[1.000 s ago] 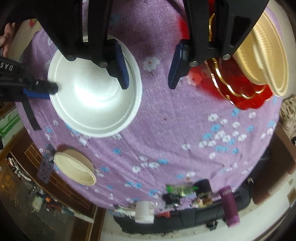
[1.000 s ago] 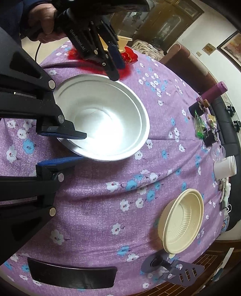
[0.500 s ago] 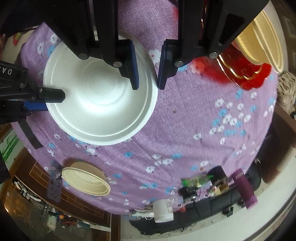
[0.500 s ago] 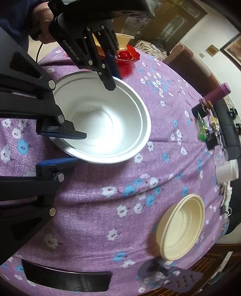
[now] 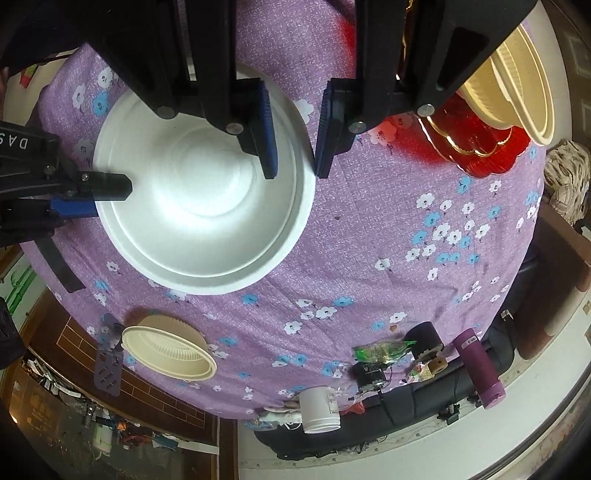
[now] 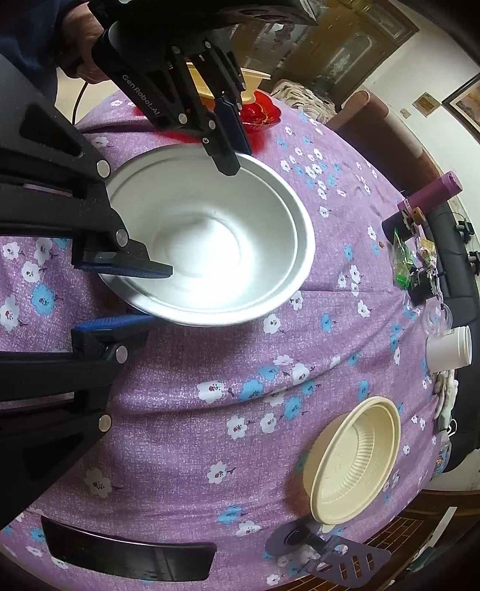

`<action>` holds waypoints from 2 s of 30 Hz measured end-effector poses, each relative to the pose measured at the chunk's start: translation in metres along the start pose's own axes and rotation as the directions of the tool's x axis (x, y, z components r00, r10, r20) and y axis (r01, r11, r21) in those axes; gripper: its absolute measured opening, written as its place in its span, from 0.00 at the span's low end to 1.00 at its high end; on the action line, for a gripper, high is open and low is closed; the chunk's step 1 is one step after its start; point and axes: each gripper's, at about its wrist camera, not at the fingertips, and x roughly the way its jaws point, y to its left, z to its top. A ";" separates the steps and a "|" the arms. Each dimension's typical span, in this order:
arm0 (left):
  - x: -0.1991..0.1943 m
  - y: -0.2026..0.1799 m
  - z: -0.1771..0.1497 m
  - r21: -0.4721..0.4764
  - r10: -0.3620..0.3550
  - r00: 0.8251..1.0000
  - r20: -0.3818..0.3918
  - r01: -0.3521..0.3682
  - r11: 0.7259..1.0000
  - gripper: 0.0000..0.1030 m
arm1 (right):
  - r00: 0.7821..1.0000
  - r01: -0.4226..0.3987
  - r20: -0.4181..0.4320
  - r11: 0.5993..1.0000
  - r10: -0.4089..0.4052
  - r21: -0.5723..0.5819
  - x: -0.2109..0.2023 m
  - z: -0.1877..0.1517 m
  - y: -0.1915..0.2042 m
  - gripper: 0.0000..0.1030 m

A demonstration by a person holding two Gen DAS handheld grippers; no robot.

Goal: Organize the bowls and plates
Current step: 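Carry the white foam bowl with the left gripper toward the red plates, then lower the white foam bowl onto the cream bowl atop the red plates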

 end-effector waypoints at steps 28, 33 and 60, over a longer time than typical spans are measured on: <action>-0.041 0.024 -0.012 -0.037 0.081 0.993 0.088 -0.078 0.996 0.20 | 0.998 -0.045 0.041 0.997 0.048 -0.059 -0.015 0.007 0.032 0.20; -0.052 0.036 -0.012 -0.062 0.101 0.989 0.107 -0.095 0.994 0.20 | 0.997 -0.056 0.039 0.995 0.060 -0.087 -0.017 0.014 0.045 0.21; -0.145 0.177 -0.077 -0.400 0.305 0.944 0.126 -0.233 0.886 0.24 | 0.965 -0.250 -0.022 0.891 0.262 -0.378 -0.035 0.065 0.220 0.22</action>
